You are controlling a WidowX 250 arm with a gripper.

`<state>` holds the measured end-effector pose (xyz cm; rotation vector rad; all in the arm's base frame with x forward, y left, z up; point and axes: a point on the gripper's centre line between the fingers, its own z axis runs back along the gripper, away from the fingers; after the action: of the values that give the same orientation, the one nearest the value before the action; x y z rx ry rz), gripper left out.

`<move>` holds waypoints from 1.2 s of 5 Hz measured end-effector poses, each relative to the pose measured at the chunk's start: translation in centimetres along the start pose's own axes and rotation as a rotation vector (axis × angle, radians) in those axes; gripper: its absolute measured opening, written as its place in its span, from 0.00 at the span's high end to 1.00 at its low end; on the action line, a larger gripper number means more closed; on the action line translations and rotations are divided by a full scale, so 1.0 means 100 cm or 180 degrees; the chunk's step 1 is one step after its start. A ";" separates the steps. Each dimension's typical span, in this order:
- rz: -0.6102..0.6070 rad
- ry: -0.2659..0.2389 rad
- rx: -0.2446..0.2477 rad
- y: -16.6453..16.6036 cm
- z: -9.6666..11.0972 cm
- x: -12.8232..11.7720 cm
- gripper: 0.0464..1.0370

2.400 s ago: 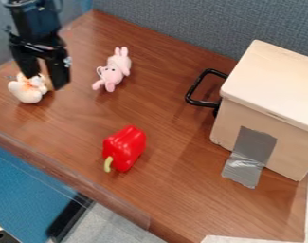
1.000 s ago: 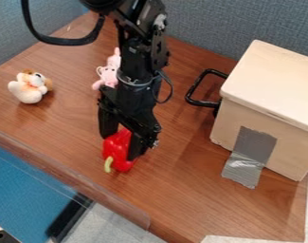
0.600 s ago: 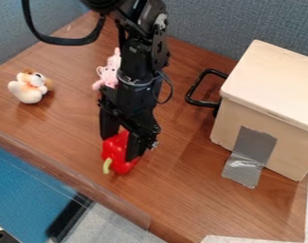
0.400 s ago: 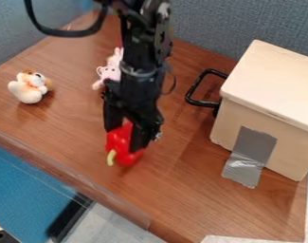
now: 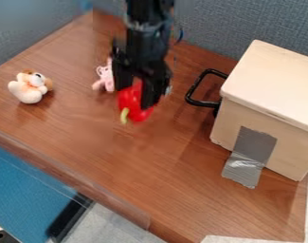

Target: Move the red capsicum from the front edge of the table to the back edge closer to box

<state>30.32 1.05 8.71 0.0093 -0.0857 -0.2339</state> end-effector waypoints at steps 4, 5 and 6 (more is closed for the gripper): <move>0.0383 0.0143 0.0079 0.067 -0.033 0.109 0.26; 0.0388 0.0166 0.0069 0.073 -0.040 0.124 0.26; 0.0436 0.0186 0.0071 0.078 -0.044 0.124 0.26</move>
<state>44.52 5.78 5.54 0.0322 -0.0304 -0.0956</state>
